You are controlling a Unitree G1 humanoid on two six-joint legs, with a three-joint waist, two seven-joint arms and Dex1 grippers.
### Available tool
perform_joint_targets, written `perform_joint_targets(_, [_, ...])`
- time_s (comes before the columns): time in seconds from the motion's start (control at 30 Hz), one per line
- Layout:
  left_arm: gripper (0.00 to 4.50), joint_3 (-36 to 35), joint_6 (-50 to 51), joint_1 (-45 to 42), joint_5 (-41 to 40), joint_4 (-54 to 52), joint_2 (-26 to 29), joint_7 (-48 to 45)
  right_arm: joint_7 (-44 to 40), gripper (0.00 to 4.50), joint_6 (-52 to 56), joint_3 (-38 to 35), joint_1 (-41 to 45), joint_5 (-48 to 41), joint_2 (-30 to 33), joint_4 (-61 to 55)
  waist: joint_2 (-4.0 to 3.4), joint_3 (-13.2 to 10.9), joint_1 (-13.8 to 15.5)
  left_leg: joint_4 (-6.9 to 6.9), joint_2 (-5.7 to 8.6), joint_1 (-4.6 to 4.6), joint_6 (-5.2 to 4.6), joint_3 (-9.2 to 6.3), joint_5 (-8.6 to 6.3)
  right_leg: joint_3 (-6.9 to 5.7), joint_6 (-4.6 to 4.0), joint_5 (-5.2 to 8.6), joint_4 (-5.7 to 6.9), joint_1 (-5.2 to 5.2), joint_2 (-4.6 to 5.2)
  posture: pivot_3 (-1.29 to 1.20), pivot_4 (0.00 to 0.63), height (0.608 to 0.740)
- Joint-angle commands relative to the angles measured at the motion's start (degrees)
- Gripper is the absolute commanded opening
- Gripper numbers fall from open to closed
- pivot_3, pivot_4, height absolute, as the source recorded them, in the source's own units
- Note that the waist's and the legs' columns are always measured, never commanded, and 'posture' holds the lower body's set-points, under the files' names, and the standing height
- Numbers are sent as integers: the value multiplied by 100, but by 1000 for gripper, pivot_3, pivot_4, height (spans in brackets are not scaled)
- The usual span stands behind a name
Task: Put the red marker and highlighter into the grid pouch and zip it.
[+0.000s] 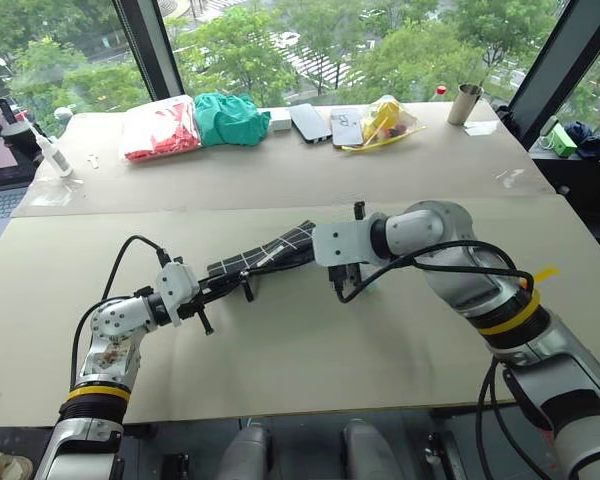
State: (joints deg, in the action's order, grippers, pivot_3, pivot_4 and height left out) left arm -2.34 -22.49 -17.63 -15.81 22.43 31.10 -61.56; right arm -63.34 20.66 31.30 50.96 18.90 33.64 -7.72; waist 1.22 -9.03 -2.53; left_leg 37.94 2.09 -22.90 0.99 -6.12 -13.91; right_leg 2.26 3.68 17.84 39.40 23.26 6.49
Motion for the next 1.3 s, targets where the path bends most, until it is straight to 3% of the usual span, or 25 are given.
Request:
perform_joint_targets(0.03, [0,-12,-133,-45,-3,-8,-26,-17,120,545,-142,103,102,230,-174,-103,0,0,-3,0,0,0,0,0,0,0,0,0,0,1,0,0,150,740])
perform_joint_targets(0.33, [0,9,-159,-46,-19,7,-39,-47,350,545,-534,308,94,524,-718,79,0,0,-14,0,0,1,1,-1,1,1,0,0,3,2,-1,0,150,740])
perform_joint_targets(0.53, [0,17,-190,-117,-19,104,-51,-96,704,545,-971,340,251,607,-1115,1088,0,0,-25,0,0,3,6,-1,4,1,0,0,6,1,-1,0,150,740])
perform_joint_targets(0.6, [0,20,-204,-139,-15,128,-58,-96,792,1557,-1111,302,256,601,-1187,1340,0,0,-25,0,0,5,7,-1,4,0,0,0,9,1,-2,0,150,740])
perform_joint_targets(0.83, [0,8,-219,-99,-18,109,-47,-91,285,3803,-481,-219,210,58,-1058,1126,0,0,-17,0,1,3,20,-3,12,0,0,0,10,2,0,0,150,740])
perform_joint_targets(0.93, [0,8,-210,-89,-20,99,-47,-87,-45,3803,-74,-518,233,-388,-996,822,0,0,-19,0,1,3,13,-5,8,0,0,0,11,2,-1,0,150,740])
perform_joint_targets(1.03, [0,8,-202,-124,-16,121,-49,-82,-942,3803,537,-1083,226,-1298,-435,103,0,0,-1,0,1,2,10,-8,6,-1,0,0,10,1,-1,0,150,740])
perform_joint_targets(1.17, [0,-12,-210,-152,-32,155,-46,-84,-1465,3803,1179,-1855,-76,-2342,214,-399,-1,0,6,0,3,-4,7,-14,4,-3,0,0,-4,-2,1,0,150,740])
perform_joint_targets(1.3, [0,-34,-222,-121,-44,140,-38,-72,-1226,3803,1523,-2446,-650,-2666,717,-382,0,0,17,-1,0,1,2,-12,1,-9,0,0,-4,-11,-1,0,150,740])
